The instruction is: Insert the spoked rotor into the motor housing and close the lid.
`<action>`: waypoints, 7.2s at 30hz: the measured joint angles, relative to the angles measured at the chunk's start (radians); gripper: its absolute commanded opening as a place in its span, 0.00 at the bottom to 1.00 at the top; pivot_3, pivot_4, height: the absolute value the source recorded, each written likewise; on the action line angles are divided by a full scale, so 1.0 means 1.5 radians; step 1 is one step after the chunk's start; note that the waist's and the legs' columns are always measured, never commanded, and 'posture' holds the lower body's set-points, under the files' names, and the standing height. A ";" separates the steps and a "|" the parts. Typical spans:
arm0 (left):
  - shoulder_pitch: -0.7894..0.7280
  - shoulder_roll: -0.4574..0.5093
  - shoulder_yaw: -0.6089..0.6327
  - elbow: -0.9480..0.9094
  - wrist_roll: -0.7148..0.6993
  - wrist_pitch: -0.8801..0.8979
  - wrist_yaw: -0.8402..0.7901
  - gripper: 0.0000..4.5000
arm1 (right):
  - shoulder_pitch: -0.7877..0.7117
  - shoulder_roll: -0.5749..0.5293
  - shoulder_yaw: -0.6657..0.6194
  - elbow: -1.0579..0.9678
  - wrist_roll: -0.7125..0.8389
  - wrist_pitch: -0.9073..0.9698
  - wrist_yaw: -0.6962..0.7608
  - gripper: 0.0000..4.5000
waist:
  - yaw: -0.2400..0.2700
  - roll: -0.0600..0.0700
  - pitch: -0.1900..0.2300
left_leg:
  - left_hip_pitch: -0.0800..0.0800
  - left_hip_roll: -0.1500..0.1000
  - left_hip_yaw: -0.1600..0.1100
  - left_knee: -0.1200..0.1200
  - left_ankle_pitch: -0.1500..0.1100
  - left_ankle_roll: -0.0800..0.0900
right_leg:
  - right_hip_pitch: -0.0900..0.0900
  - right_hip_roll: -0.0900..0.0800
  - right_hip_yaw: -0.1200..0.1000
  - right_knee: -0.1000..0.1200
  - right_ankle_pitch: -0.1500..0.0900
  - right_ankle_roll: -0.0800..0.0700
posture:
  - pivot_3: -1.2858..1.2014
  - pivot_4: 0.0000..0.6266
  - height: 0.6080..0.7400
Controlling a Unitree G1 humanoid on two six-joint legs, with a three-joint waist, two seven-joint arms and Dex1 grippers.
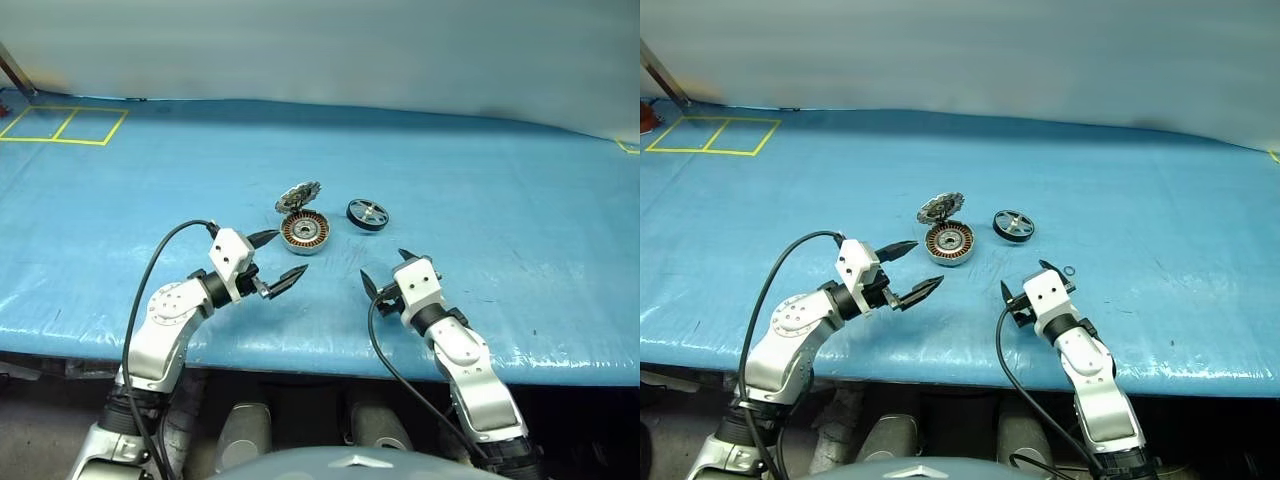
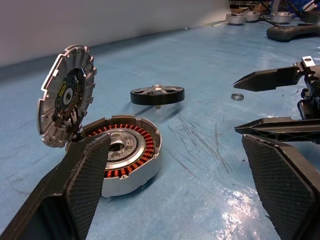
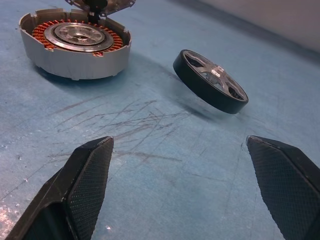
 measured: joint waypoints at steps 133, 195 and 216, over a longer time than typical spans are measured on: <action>-0.660 -0.004 -0.442 0.541 0.618 -0.204 -0.362 0.47 | -0.024 -0.072 0.053 -0.048 -0.003 0.058 0.094 1.00 | -0.003 0.000 0.000 | -0.010 -0.001 0.000 0.013 -0.001 0.001 | -0.008 0.002 0.004 0.009 0.002 0.004 | 0.52 0.24 1.00; -0.532 0.137 -0.399 0.117 0.274 -0.225 -0.584 0.91 | 0.095 -0.153 0.009 -0.162 0.087 0.136 0.148 1.00 | -0.007 -0.001 0.000 | -0.009 -0.003 0.005 0.015 -0.002 0.003 | -0.008 0.006 0.019 0.008 0.001 0.005 | 0.52 0.24 1.00; -0.175 0.200 0.003 0.011 -0.010 0.034 -0.272 0.91 | 0.090 -0.139 0.029 -0.244 0.158 0.155 0.188 1.00 | -0.009 -0.001 0.000 | -0.008 -0.001 0.006 0.014 -0.002 0.003 | -0.008 0.009 0.021 0.009 0.002 0.006 | 0.52 0.24 1.00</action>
